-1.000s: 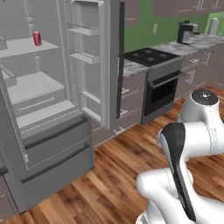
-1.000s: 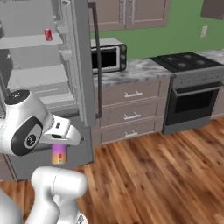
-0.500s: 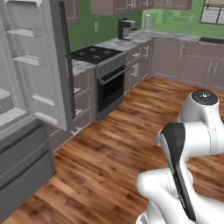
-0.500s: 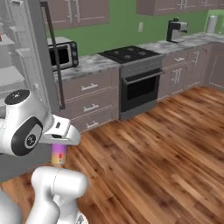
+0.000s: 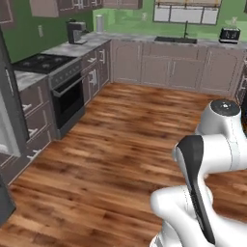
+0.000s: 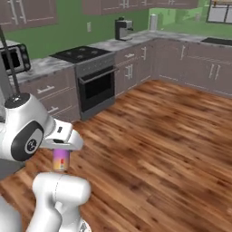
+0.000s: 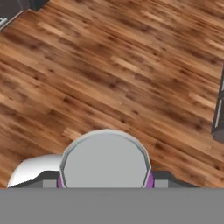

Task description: Open the fridge, grab two sodas, and place both sodas inside the bowl with ice on the dining counter.

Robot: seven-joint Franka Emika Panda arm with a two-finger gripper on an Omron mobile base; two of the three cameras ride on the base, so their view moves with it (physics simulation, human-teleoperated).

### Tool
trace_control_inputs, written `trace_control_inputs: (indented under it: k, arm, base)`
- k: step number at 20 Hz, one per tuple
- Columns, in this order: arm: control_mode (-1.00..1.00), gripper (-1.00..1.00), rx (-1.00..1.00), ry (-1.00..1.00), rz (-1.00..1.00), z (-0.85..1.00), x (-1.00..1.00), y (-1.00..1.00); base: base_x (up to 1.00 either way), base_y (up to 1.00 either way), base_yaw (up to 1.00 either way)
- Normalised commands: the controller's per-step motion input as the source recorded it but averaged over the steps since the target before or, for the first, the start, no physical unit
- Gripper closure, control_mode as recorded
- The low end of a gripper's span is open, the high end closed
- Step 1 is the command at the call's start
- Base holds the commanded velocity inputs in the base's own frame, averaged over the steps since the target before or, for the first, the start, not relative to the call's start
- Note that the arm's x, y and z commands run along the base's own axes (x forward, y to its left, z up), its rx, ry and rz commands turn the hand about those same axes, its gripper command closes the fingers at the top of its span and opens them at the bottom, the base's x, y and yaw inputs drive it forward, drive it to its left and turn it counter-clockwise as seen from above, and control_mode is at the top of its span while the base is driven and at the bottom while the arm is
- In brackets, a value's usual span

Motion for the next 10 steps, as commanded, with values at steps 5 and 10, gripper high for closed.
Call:
trace_control_inputs:
  k: [5, 10]
  arm:
    - [1.00, 1.00, 0.00, 0.00, 0.00, 0.00, 0.00, 0.00]
    - [1.00, 1.00, 0.00, 0.00, 0.00, 0.00, 0.00, 0.00]
  base:
    - [-0.24, -0.56, -0.37]
    - [-0.06, -0.73, -0.27]
